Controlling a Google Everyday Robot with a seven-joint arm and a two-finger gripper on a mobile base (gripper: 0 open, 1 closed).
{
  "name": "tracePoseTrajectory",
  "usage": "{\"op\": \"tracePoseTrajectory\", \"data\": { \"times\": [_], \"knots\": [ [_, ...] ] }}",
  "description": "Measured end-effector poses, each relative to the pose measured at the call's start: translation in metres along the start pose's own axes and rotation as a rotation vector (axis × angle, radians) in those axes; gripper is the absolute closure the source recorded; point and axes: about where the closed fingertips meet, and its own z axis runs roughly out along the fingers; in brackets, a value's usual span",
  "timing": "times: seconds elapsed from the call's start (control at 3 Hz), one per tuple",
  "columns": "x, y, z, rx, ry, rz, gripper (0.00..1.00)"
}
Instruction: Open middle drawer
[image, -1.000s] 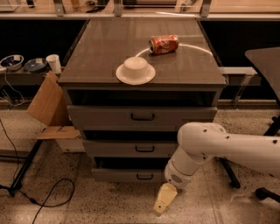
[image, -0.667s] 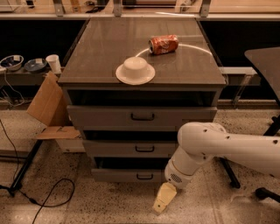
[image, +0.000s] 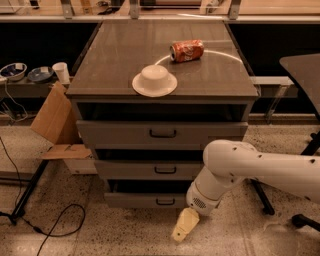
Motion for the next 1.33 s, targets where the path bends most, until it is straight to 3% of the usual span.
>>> {"op": "tracePoseTrajectory", "data": {
  "times": [0.33,0.67,1.0,1.33],
  "knots": [
    [-0.005,-0.012,0.004,-0.050,-0.120,0.068,0.00],
    [-0.001,-0.042,0.001,-0.092,-0.348,0.216,0.00],
    [0.002,-0.060,0.005,-0.111,-0.463,0.313,0.00],
    [-0.009,-0.064,0.006,-0.111,-0.556,0.339,0.00]
  ]
}}
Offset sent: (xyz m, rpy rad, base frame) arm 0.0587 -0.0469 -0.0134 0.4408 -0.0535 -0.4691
